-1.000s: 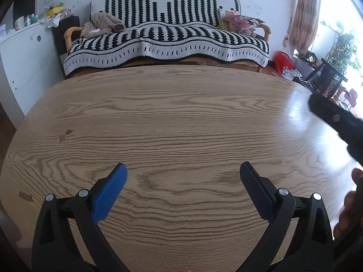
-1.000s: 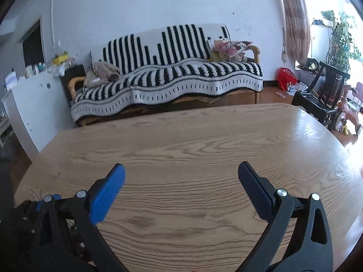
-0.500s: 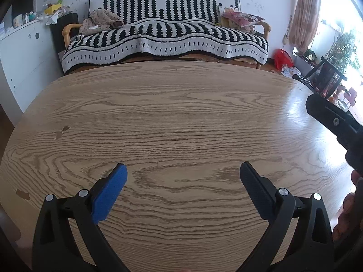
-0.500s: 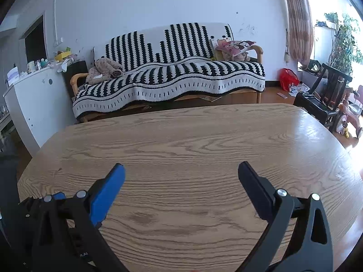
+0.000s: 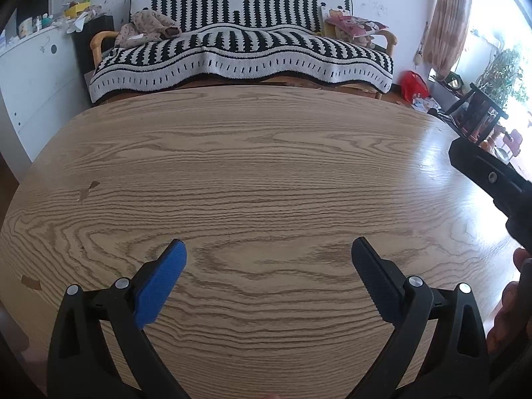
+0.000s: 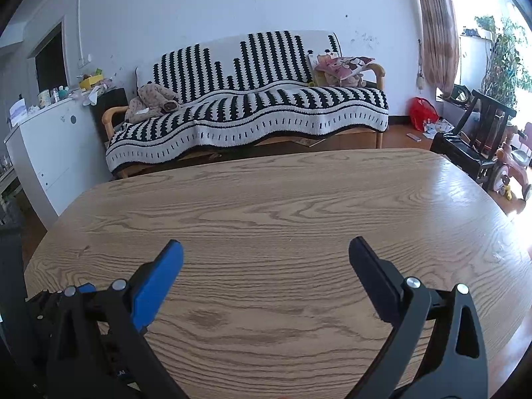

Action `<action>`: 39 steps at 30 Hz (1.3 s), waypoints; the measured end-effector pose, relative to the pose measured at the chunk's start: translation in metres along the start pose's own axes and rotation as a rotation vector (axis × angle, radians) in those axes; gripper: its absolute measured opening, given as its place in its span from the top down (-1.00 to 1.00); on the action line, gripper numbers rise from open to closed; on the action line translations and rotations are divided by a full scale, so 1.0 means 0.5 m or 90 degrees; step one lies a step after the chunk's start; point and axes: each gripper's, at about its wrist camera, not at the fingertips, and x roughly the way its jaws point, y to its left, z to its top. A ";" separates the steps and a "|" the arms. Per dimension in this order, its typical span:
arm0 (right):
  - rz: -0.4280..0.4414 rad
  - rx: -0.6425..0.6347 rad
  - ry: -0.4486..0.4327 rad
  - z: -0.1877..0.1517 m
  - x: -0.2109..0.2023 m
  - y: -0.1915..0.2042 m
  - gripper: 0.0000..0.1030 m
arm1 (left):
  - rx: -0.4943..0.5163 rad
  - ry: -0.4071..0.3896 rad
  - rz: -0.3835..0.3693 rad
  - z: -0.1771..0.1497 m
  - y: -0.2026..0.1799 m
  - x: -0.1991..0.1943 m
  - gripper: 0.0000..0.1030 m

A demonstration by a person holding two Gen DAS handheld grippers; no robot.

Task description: Collect trash

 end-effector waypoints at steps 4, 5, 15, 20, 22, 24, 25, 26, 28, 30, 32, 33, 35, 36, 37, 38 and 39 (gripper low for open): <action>-0.002 0.001 0.002 -0.001 0.000 0.001 -0.87 | 0.001 0.000 0.001 -0.001 0.000 0.001 -0.87; -0.002 0.001 0.001 -0.001 -0.001 0.000 -0.87 | 0.001 0.000 0.002 -0.001 0.000 0.001 -0.87; -0.005 0.003 0.004 -0.001 0.002 -0.002 -0.87 | 0.000 0.002 0.010 -0.001 0.000 0.003 -0.87; -0.005 0.004 0.007 -0.005 0.004 -0.004 -0.87 | 0.001 0.003 0.012 -0.002 -0.002 0.004 -0.87; -0.007 0.005 0.008 -0.006 0.006 -0.003 -0.87 | 0.002 0.004 0.011 -0.002 -0.002 0.004 -0.87; -0.007 0.006 0.009 -0.007 0.007 -0.004 -0.87 | 0.003 0.006 0.009 -0.003 -0.003 0.006 -0.87; -0.007 0.007 0.009 -0.008 0.006 -0.006 -0.87 | 0.005 0.006 0.009 -0.003 -0.003 0.006 -0.87; -0.008 0.006 0.009 -0.007 0.006 -0.004 -0.87 | 0.006 0.006 0.010 -0.003 -0.003 0.006 -0.87; -0.008 0.007 0.010 -0.009 0.007 -0.005 -0.87 | 0.006 0.006 0.011 -0.003 -0.003 0.007 -0.87; -0.007 0.006 0.010 -0.008 0.007 -0.004 -0.87 | 0.006 0.006 0.010 -0.003 -0.003 0.007 -0.87; -0.007 0.006 0.010 -0.008 0.007 -0.004 -0.87 | 0.006 0.006 0.010 -0.003 -0.003 0.007 -0.87; -0.007 0.007 0.010 -0.008 0.006 -0.006 -0.87 | 0.007 0.006 0.009 -0.003 -0.003 0.007 -0.87; -0.007 0.007 0.010 -0.007 0.007 -0.005 -0.87 | 0.008 0.005 0.010 -0.003 -0.003 0.007 -0.87; -0.007 0.008 0.011 -0.009 0.007 -0.005 -0.87 | 0.008 0.005 0.011 -0.004 -0.004 0.007 -0.87; -0.007 0.008 0.011 -0.009 0.007 -0.005 -0.87 | 0.009 0.005 0.012 -0.004 -0.004 0.008 -0.87; -0.007 0.009 0.012 -0.010 0.007 -0.007 -0.87 | 0.009 0.006 0.012 -0.004 -0.004 0.009 -0.87; -0.007 0.010 0.012 -0.010 0.007 -0.007 -0.87 | 0.009 0.006 0.012 -0.004 -0.004 0.009 -0.87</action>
